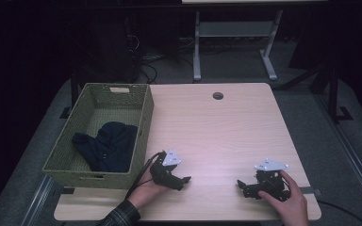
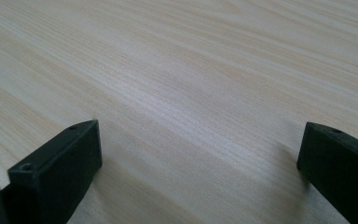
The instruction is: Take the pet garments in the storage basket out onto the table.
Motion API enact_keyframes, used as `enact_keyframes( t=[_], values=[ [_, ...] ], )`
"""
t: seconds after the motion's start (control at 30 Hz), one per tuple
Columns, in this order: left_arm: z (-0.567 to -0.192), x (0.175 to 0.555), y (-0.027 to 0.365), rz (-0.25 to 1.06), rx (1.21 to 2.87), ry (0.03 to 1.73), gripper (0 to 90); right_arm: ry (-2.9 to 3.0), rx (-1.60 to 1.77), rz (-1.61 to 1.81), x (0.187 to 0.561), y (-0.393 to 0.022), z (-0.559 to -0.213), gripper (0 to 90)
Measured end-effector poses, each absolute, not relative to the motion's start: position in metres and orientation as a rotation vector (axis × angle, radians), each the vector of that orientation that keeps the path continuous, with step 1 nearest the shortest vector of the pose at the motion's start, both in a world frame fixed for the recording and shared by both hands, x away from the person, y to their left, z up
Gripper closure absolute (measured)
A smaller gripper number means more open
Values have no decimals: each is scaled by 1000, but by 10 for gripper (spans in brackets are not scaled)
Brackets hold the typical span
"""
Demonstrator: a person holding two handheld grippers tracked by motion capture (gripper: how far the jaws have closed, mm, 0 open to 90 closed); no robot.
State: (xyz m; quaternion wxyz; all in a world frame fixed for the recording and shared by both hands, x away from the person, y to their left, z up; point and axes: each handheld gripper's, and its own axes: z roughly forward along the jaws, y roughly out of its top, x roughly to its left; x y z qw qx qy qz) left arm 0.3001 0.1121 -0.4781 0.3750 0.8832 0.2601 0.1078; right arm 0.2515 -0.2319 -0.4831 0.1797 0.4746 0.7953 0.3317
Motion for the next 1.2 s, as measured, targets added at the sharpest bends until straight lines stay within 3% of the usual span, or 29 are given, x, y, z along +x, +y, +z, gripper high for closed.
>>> enact_keyframes(
  t=[1.2],
  values=[
    [-459, 308, 111, 259, 2285, 721, 142, 2249, 1340, 937, 252, -232, -483, 0]
  ],
)
